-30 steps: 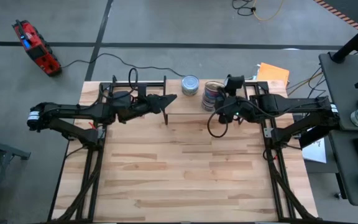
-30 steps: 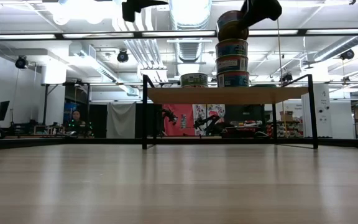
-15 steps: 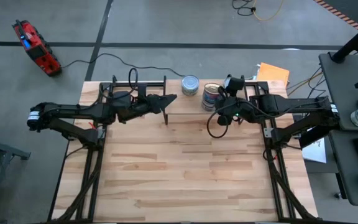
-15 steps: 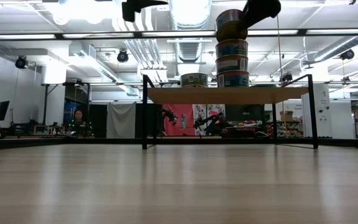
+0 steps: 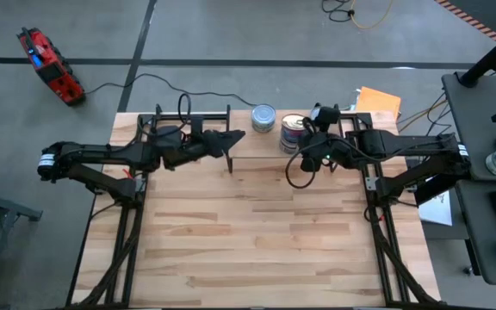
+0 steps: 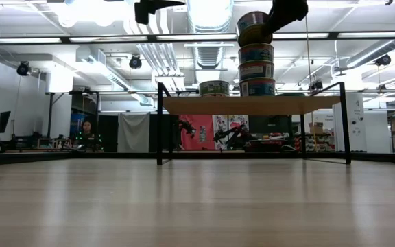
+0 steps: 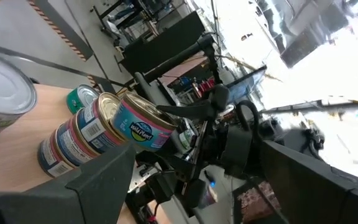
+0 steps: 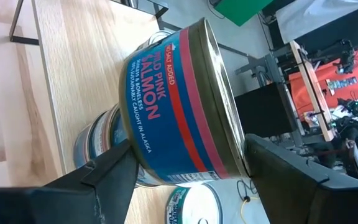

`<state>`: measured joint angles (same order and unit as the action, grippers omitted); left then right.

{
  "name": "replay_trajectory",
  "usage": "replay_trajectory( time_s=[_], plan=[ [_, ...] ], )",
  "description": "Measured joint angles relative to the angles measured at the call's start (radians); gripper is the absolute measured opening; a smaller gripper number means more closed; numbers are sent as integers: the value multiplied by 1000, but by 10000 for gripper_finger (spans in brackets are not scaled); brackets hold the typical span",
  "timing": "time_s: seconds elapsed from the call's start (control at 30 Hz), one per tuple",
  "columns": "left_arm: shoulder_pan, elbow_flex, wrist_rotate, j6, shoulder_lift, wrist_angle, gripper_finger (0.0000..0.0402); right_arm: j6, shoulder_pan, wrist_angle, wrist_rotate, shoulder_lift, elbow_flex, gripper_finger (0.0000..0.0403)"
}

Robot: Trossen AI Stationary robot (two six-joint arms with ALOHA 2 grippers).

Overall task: Stack canned seafood by type on shelf
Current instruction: Stack the blue-pink tuna can on top of the other blue-pink tuna cans

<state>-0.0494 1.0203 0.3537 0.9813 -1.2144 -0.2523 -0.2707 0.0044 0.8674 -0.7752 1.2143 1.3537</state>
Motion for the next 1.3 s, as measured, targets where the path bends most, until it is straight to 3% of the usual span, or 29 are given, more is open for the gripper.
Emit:
replay_trajectory(
  time_s=[0.27,0.4,0.67,0.87,1.3],
  plan=[
    [0,0,-231,-293,-71,-1,330,5,-18,6,-2,0,0,262],
    [-11,26,-232,-417,-166,5,314,-1,-21,11,-2,0,0,262],
    [-35,183,-233,-471,-290,110,271,43,-25,32,-1,0,1,281],
    [-34,306,-233,-549,-310,242,258,138,-25,102,10,0,16,303],
    [-34,353,-206,-582,-305,278,258,166,-69,91,59,-1,25,334]
  ],
)
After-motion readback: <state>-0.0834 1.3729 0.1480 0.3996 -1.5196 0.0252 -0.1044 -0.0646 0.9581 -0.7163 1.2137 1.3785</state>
